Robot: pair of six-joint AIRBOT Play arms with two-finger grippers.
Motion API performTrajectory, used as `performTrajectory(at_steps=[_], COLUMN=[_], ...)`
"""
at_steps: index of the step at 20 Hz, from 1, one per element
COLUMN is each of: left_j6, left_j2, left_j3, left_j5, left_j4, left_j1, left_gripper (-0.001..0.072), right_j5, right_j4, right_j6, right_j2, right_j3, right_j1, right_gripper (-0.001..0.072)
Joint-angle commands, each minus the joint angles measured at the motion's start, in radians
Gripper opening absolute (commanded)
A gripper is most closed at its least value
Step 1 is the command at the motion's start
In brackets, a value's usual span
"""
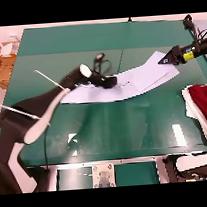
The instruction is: Fold the shirts.
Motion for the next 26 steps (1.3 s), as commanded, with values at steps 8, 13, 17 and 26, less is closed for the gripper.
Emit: performTrajectory(at_steps=[8,13,17,26], left_j6=[0.015,0.085,0.085,0.157], left_j2=[-0.112,-0.051,0.028,0.108], left_j3=[0.069,0.194,0.354,0.428], left_j5=[0.111,-0.347,-0.742,-0.95], left_j4=[-0.193,-0.13,0.172,0.421], left_j1=[-0.089,0.107,0.311,0.642], left_gripper=[0.0028,0.0027,0.0027,0.0028], right_j5=[0.039,0.037,-0.038,-0.794], right_j4=[0.002,0.004,0.006,0.055], right_j6=[0.006,0.025,0.098,0.168], right_j2=[0.114,0.114,0.112,-0.181], right_j3=[0.035,0.035,0.035,0.035], right_j1=[0.05,0.073,0.229,0.893], right_gripper=[0.0013,0.0014,0.0014,0.0024])
